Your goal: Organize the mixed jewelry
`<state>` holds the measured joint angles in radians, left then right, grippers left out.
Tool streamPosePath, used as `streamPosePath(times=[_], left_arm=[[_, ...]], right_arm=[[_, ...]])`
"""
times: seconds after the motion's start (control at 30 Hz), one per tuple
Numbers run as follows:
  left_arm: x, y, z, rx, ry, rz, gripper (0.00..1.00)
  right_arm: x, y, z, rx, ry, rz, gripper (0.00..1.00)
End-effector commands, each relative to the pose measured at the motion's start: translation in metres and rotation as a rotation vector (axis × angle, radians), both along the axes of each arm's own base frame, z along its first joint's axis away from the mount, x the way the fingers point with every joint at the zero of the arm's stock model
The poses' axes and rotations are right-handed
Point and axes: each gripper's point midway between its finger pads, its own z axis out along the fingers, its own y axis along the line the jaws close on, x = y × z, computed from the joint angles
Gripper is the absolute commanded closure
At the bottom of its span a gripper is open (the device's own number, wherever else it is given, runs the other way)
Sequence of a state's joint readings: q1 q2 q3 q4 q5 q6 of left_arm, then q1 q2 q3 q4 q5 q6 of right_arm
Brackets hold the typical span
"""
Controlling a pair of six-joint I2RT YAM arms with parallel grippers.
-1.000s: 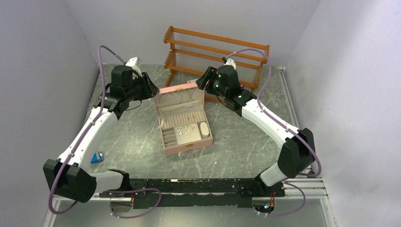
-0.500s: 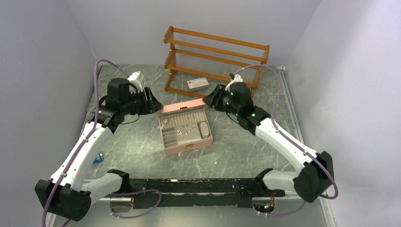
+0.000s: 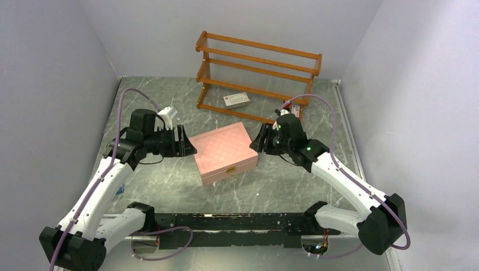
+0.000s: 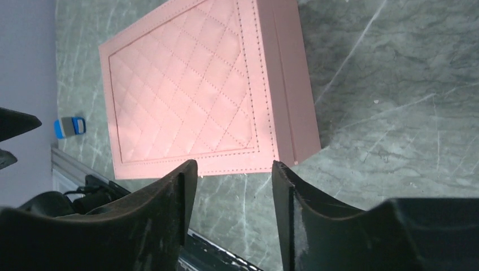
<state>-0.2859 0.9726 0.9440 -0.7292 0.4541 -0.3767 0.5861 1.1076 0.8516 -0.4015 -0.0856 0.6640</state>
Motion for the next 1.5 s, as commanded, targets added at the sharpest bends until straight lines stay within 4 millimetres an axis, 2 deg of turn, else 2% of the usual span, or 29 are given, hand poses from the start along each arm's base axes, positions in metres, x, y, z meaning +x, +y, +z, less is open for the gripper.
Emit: streamPosePath(times=[0.0, 0.1, 0.33, 0.5, 0.6, 0.73, 0.87, 1.0, 1.17, 1.4, 1.47], left_arm=[[-0.017, 0.001, -0.018, 0.001, 0.068, -0.017, 0.3], [-0.016, -0.002, -0.026, -0.027, 0.084, 0.014, 0.3], [-0.009, -0.005, -0.045, -0.041, 0.105, 0.085, 0.32], [-0.011, -0.021, -0.057, -0.039, 0.126, 0.055, 0.29], [-0.013, -0.026, -0.073, 0.007, 0.146, 0.052, 0.29], [-0.013, -0.014, -0.096, 0.119, 0.19, 0.1, 0.37], [-0.015, -0.001, -0.111, 0.211, 0.218, 0.137, 0.45], [-0.017, 0.004, -0.124, 0.271, 0.24, 0.154, 0.49], [-0.021, 0.005, -0.14, 0.333, 0.269, 0.158, 0.53], [-0.021, 0.009, -0.151, 0.401, 0.291, 0.171, 0.54], [-0.018, 0.007, -0.146, 0.39, 0.275, 0.174, 0.55]], right_arm=[[-0.011, 0.001, 0.005, -0.011, -0.004, 0.076, 0.43], [-0.011, 0.0, 0.002, -0.033, -0.01, 0.09, 0.4], [-0.001, 0.002, -0.024, -0.124, 0.032, 0.114, 0.43], [0.004, 0.005, -0.035, -0.166, 0.046, 0.137, 0.44], [0.005, 0.005, -0.044, -0.182, 0.064, 0.142, 0.45], [0.0, 0.004, -0.059, -0.196, 0.101, 0.149, 0.47], [-0.013, 0.0, -0.081, -0.219, 0.164, 0.176, 0.5], [-0.027, -0.003, -0.106, -0.237, 0.242, 0.203, 0.55], [-0.033, -0.009, -0.132, -0.279, 0.312, 0.192, 0.59], [-0.033, -0.011, -0.15, -0.307, 0.36, 0.171, 0.63], [-0.03, -0.011, -0.147, -0.305, 0.347, 0.166, 0.63]])
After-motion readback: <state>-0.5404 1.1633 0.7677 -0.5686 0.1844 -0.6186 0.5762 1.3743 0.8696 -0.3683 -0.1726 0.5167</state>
